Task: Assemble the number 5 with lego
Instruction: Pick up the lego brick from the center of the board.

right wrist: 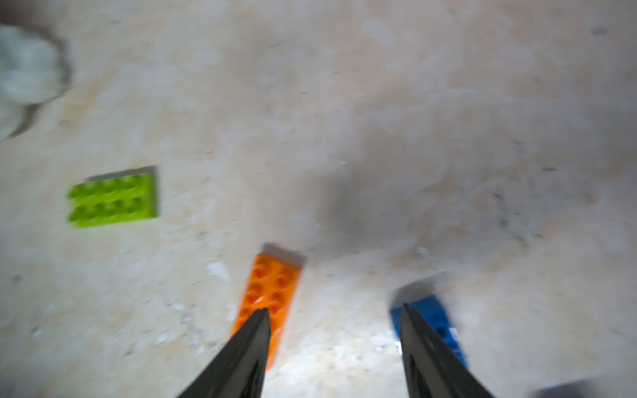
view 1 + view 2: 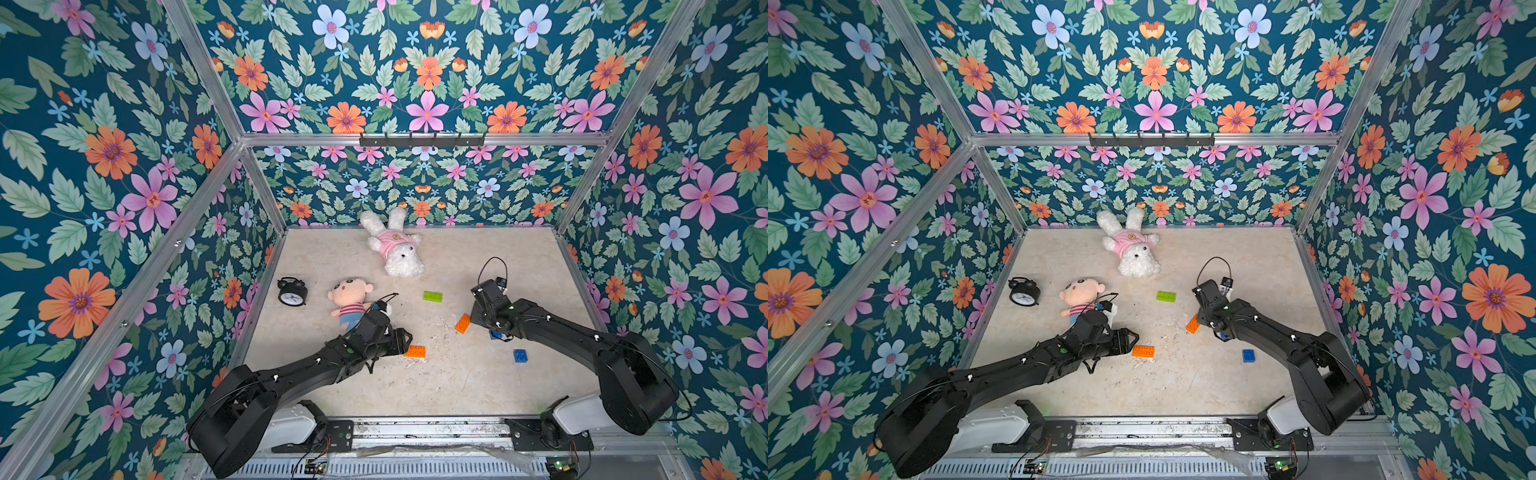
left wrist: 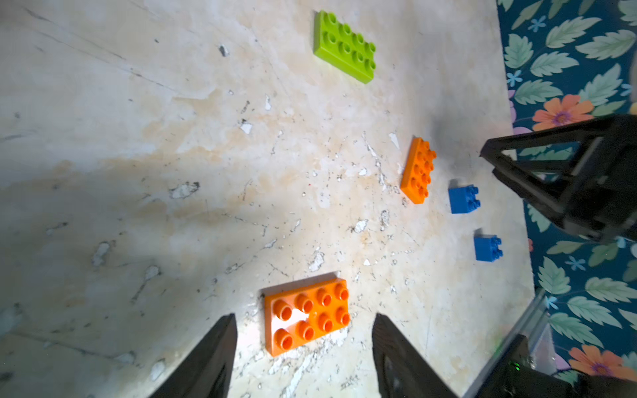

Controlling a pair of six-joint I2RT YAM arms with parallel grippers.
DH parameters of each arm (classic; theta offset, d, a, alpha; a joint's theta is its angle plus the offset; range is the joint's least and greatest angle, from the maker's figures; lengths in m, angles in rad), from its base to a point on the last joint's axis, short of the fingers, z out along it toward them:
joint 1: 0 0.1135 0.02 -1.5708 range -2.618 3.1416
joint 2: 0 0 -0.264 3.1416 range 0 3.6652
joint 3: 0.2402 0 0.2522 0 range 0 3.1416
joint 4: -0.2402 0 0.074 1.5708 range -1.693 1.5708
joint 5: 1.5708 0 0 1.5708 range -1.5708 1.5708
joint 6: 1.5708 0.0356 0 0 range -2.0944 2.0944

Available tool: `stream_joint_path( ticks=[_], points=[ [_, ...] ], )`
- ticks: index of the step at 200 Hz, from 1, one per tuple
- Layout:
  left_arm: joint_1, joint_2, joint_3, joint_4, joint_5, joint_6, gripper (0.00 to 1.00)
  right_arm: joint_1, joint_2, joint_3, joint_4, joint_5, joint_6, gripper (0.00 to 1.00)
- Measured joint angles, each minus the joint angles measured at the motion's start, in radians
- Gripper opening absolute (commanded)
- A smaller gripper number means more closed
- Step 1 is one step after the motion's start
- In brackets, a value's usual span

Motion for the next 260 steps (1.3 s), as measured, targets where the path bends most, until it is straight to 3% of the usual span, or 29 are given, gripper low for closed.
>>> stream_joint_path(
  ticks=[94,169,223,260],
  points=[
    [-0.008,0.005,0.017,0.016,0.012,0.021,0.74,-0.014,0.052,-0.010,-0.049,0.005,-0.081,0.65],
    [-0.008,0.002,0.018,-0.003,0.000,0.027,0.75,-0.048,0.068,-0.025,-0.023,-0.060,-0.161,0.51],
    [-0.008,0.010,0.024,-0.029,-0.015,0.031,0.75,-0.048,0.076,-0.037,-0.020,-0.070,-0.183,0.28],
    [-0.008,0.005,0.026,-0.034,-0.025,0.031,0.76,-0.046,0.055,-0.038,-0.028,-0.085,-0.182,0.26]
  ],
)
